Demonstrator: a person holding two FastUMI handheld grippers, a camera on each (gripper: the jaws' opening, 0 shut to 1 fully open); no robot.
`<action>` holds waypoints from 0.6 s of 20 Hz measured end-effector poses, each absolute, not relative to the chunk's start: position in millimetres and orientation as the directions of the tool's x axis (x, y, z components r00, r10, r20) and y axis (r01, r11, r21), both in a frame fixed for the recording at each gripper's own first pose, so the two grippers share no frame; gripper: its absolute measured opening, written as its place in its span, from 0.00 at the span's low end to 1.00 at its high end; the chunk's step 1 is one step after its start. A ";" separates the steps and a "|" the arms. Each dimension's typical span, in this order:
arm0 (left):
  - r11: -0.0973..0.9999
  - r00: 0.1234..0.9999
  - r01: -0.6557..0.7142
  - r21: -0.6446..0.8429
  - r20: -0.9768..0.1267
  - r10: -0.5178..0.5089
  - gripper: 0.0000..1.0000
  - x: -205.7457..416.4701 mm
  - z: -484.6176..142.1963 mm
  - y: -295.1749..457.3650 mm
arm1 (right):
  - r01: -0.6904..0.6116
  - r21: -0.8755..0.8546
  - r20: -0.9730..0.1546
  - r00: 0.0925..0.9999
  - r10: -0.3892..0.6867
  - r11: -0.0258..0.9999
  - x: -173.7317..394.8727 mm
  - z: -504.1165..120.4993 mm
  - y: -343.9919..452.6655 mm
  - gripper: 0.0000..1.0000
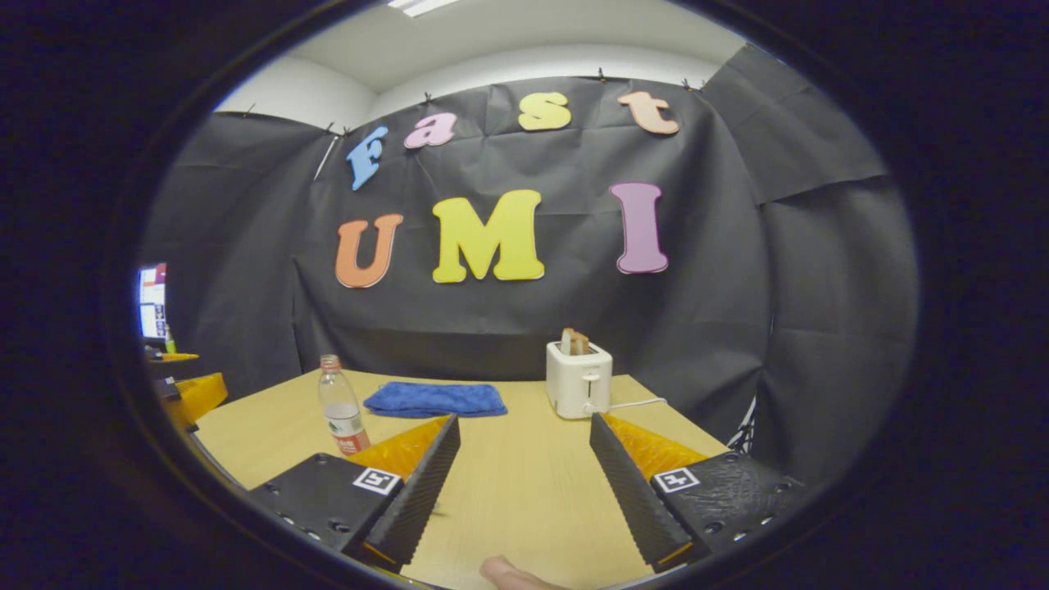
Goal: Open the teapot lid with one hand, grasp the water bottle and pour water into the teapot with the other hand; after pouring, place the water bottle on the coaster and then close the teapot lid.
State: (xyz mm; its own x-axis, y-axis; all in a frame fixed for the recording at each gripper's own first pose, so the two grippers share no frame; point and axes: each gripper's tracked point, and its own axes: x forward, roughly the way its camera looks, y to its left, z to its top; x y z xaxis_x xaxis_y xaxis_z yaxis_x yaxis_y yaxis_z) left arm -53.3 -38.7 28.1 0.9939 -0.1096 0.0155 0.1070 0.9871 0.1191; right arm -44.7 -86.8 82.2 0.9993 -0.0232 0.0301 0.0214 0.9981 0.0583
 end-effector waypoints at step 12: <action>0.989 0.995 0.097 0.111 0.011 -0.098 0.96 -57.1 23.6 -47.5 | 0.013 0.098 0.038 0.999 -0.017 0.995 -80.0 84.8 -116.7 0.92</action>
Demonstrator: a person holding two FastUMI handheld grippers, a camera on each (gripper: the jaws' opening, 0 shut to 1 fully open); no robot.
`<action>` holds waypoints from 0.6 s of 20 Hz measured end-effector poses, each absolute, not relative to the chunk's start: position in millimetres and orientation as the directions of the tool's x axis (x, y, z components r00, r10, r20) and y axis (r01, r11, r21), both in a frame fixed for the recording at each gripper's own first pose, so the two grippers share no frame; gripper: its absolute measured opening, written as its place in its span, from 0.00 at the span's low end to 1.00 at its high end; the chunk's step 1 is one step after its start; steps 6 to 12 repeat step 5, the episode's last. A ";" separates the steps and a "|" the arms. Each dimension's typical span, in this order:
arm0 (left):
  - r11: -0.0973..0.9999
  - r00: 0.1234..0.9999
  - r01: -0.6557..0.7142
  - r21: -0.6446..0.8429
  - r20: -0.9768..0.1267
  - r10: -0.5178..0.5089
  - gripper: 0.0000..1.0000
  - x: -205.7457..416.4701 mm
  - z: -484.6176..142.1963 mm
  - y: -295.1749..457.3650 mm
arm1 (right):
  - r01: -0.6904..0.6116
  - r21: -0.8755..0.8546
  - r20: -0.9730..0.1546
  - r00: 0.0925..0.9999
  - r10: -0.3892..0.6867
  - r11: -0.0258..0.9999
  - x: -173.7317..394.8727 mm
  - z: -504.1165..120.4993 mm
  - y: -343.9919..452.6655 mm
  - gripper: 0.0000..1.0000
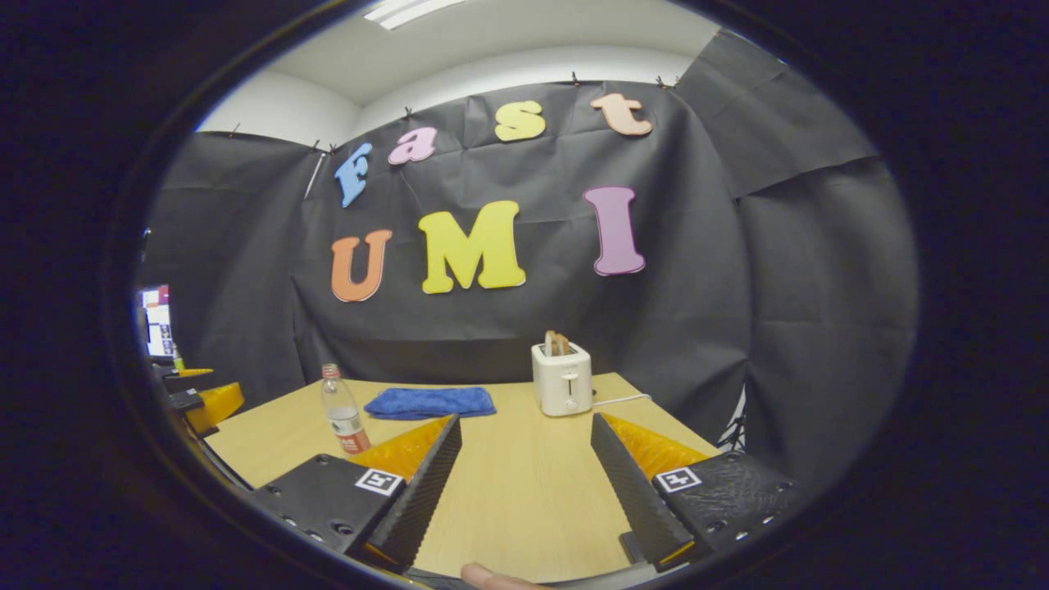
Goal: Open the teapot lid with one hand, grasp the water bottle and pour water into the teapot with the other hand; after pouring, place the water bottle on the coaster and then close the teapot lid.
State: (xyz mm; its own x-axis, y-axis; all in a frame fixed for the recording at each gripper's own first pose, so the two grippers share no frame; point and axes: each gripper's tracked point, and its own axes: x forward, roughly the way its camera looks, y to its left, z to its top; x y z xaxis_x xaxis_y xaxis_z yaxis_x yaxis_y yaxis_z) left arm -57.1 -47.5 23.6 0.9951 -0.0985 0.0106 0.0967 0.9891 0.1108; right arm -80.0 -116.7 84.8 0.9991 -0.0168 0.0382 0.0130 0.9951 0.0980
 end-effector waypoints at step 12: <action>0.987 0.996 0.087 0.131 -0.006 -0.087 0.96 -53.8 17.9 -45.7 | 0.011 0.080 0.044 0.999 -0.015 0.997 -81.0 86.5 -114.7 0.96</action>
